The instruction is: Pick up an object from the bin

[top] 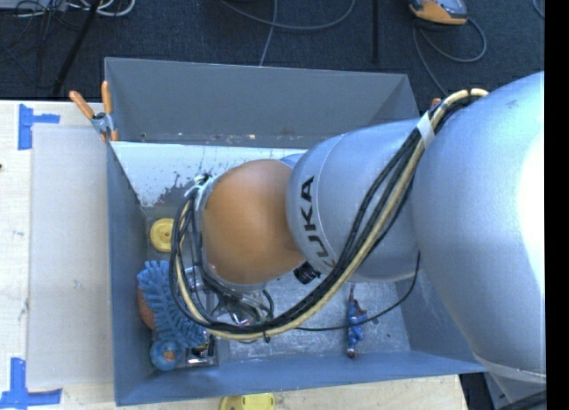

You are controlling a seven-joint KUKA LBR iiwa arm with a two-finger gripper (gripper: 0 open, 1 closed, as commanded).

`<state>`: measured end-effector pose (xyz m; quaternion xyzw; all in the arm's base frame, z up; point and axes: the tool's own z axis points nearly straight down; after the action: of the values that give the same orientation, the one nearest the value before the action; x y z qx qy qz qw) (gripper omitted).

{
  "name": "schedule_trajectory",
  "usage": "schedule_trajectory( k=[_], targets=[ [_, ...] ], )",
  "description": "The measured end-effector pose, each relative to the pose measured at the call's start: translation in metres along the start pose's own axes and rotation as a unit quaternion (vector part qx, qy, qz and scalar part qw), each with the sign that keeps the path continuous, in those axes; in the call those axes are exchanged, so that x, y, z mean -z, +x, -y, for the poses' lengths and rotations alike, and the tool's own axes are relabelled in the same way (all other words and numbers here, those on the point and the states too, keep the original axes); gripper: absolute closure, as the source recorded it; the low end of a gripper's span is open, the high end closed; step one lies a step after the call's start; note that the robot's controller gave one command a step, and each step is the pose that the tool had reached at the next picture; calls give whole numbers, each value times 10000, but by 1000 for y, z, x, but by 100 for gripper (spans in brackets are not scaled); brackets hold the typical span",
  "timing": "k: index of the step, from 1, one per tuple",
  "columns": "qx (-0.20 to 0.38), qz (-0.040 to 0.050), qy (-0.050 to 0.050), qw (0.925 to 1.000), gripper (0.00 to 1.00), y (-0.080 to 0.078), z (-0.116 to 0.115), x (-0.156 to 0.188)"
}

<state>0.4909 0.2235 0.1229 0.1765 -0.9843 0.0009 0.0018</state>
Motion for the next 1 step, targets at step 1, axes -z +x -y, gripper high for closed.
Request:
schedule_trajectory(
  k=[1],
  targets=[
    [-294, 8, -3, 9996, 0, 9, -7, 14]
  ],
)
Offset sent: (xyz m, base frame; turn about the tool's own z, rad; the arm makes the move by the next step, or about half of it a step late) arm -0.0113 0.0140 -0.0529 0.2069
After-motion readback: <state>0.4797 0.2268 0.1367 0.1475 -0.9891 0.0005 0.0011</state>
